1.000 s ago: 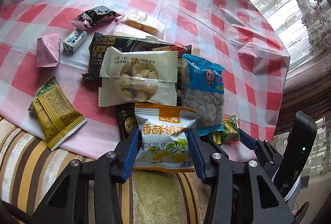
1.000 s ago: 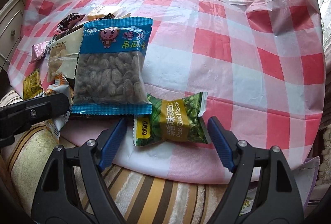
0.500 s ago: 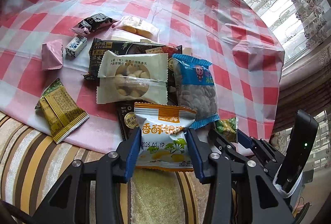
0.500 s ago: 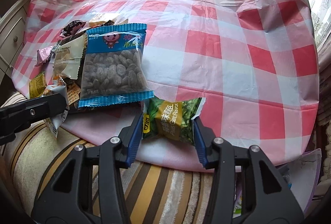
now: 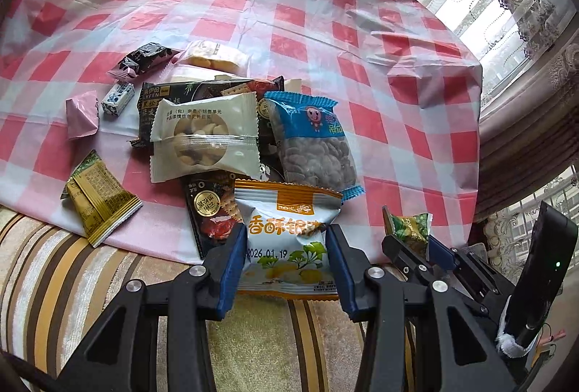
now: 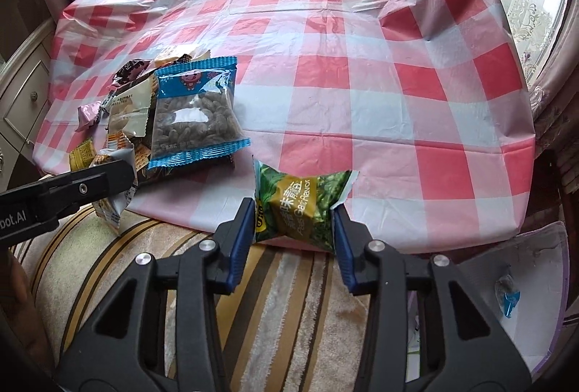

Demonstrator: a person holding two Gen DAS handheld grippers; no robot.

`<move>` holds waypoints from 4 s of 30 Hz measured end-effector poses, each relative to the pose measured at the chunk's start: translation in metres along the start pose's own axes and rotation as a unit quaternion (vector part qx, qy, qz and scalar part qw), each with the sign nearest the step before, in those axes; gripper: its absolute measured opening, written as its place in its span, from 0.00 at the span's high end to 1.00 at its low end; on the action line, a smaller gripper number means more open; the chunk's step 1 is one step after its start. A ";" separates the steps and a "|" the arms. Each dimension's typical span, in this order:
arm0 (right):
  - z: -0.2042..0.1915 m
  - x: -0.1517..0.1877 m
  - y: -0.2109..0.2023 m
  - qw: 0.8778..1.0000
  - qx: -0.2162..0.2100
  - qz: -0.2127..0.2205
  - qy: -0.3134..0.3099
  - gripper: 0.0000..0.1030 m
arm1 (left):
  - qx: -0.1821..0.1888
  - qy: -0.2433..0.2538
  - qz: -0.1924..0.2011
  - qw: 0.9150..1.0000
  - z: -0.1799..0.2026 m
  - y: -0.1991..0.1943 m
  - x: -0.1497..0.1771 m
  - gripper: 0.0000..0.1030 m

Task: Organize snacks
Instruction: 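Grasp the orange-white packet with the left tool while the right tool grasps the green pea packet, then carry both packets over the white box and open both tools to drop them, then move both open tools back to the snack pile, then grasp the blue-topped seed bag with the right tool while the left tool grasps the yellow-green packet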

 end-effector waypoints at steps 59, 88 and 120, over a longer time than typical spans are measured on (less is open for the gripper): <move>0.139 0.130 -0.075 0.973 0.096 -0.007 0.210 0.36 | 0.128 0.251 -0.133 0.950 0.170 0.028 0.138 0.41; 0.009 0.025 -0.043 0.997 -0.009 0.008 0.075 0.28 | 0.000 -0.032 0.010 0.999 -0.038 -0.028 -0.005 0.41; -0.063 -0.076 0.034 0.998 -0.038 0.011 -0.054 0.16 | -0.103 -0.088 0.011 0.991 -0.110 0.009 -0.070 0.45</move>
Point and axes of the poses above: each gripper's, at about its wrist camera, not at the fingertips, and y roughly the way its jaws point, z to its right, x to its underside, the point moved 5 cm from there along y, roughly the way its jaws point, and after that the axes turned 15 degrees about -y, right-handed, at the moved point
